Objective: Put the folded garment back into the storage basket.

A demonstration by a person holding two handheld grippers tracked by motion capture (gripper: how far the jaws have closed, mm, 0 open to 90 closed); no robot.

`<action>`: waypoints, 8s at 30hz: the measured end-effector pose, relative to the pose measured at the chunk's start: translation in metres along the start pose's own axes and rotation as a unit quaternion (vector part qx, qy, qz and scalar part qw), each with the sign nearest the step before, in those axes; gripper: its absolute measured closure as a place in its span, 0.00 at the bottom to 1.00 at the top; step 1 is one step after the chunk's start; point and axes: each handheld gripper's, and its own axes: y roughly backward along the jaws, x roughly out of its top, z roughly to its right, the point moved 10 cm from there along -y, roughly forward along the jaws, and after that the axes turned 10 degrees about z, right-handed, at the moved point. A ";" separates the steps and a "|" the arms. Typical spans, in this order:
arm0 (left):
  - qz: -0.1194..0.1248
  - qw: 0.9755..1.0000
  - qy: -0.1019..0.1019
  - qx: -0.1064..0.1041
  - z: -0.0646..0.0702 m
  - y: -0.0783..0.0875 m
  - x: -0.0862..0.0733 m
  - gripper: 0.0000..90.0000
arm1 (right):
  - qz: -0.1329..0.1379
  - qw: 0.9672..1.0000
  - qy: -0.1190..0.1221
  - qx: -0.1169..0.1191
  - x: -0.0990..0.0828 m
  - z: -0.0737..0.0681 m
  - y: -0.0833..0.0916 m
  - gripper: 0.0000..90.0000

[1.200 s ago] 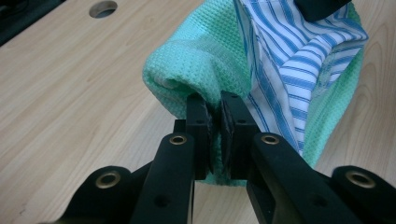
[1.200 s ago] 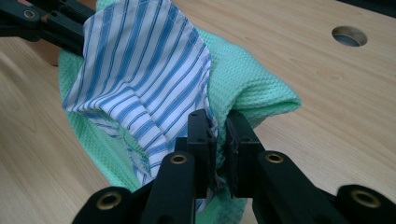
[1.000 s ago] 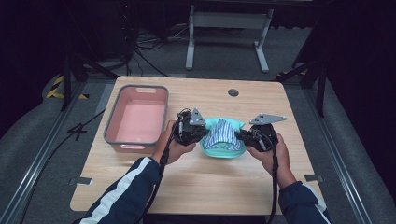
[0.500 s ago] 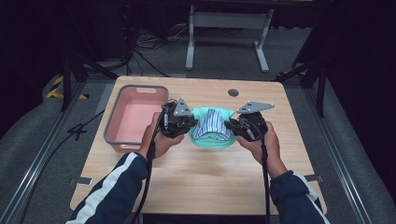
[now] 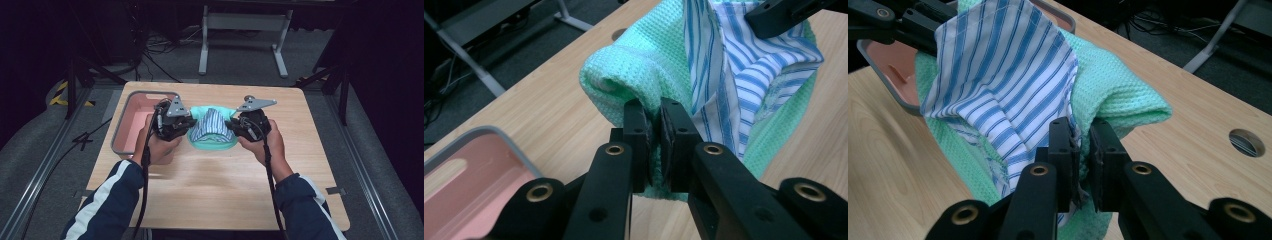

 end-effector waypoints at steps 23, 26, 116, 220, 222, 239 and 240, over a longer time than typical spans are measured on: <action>-0.006 0.998 0.023 0.064 -0.064 0.062 -0.024 0.92 | 0.017 0.999 0.011 0.042 0.043 -0.052 -0.064 0.91; -0.011 0.997 0.026 0.074 -0.073 0.069 -0.031 0.92 | 0.019 0.999 0.011 0.048 0.047 -0.061 -0.075 0.91; -0.078 0.989 0.046 0.118 -0.121 0.067 -0.124 0.86 | -0.069 0.994 0.014 0.082 0.005 -0.118 -0.181 0.75; -0.068 0.990 0.013 -0.120 0.095 -0.017 -0.176 0.17 | -0.054 0.993 -0.067 -0.078 -0.255 0.092 0.111 0.24; -0.069 0.990 0.014 -0.120 0.095 -0.017 -0.176 0.17 | -0.054 0.993 -0.067 -0.077 -0.255 0.092 0.111 0.24; -0.072 0.990 0.014 -0.121 0.096 -0.017 -0.176 0.15 | -0.053 0.993 -0.072 -0.081 -0.255 0.092 0.112 0.24; -0.072 0.990 0.014 -0.121 0.096 -0.017 -0.176 0.15 | -0.053 0.993 -0.072 -0.081 -0.255 0.092 0.112 0.24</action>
